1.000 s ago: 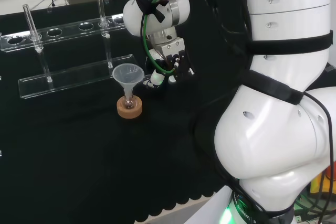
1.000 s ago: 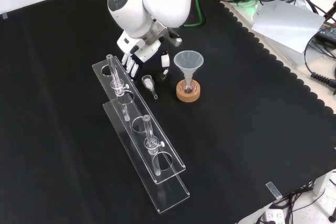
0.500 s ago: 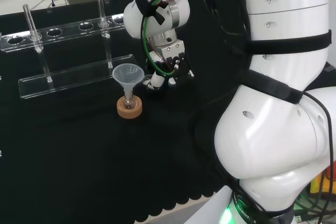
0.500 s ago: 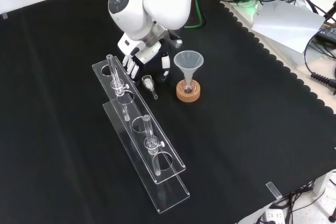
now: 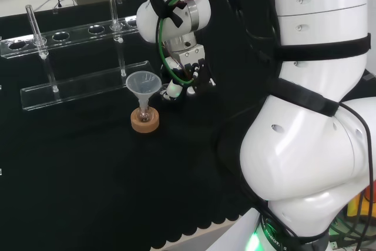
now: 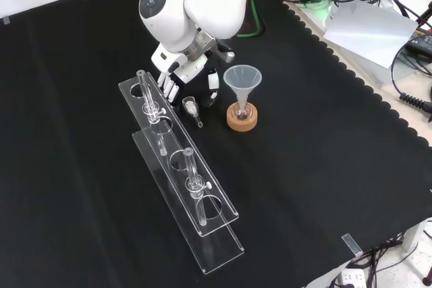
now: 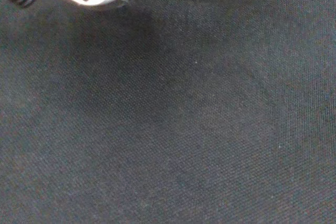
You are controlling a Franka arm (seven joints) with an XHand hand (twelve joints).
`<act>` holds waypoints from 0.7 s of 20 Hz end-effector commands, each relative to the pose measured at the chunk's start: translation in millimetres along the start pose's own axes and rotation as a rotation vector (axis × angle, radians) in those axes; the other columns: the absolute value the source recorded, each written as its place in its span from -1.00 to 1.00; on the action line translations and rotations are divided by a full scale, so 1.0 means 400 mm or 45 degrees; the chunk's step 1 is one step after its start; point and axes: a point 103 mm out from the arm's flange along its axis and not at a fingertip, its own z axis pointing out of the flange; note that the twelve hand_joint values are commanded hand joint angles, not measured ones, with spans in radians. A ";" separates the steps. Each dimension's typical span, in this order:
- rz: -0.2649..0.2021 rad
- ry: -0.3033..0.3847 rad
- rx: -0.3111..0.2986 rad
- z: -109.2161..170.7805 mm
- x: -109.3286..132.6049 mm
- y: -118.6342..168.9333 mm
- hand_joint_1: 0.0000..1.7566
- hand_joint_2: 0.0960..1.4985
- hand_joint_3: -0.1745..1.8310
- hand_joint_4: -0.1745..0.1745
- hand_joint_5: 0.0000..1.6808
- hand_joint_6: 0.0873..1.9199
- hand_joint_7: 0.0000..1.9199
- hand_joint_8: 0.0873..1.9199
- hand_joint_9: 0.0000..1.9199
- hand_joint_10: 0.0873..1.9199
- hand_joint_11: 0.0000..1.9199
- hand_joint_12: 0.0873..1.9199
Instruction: Pick up the weighing funnel.
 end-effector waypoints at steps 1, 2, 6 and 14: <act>-0.009 -0.004 -0.003 -0.005 0.008 -0.002 0.02 -0.32 -0.15 -0.31 -0.34 -0.37 -0.50 -0.32 -0.26 -0.49 -0.49 0.30; -0.011 -0.003 -0.001 -0.005 0.007 -0.002 0.02 -0.32 -0.15 -0.31 -0.33 -0.36 -0.50 -0.32 -0.26 -0.49 -0.49 0.30; -0.009 -0.011 0.007 -0.002 0.010 -0.005 0.02 -0.32 -0.15 -0.27 -0.27 -0.33 -0.50 -0.32 -0.25 -0.49 -0.49 0.30; -0.008 -0.016 0.020 0.002 0.009 -0.006 0.02 -0.32 -0.14 -0.21 -0.17 -0.26 -0.50 -0.32 -0.25 -0.49 -0.49 0.30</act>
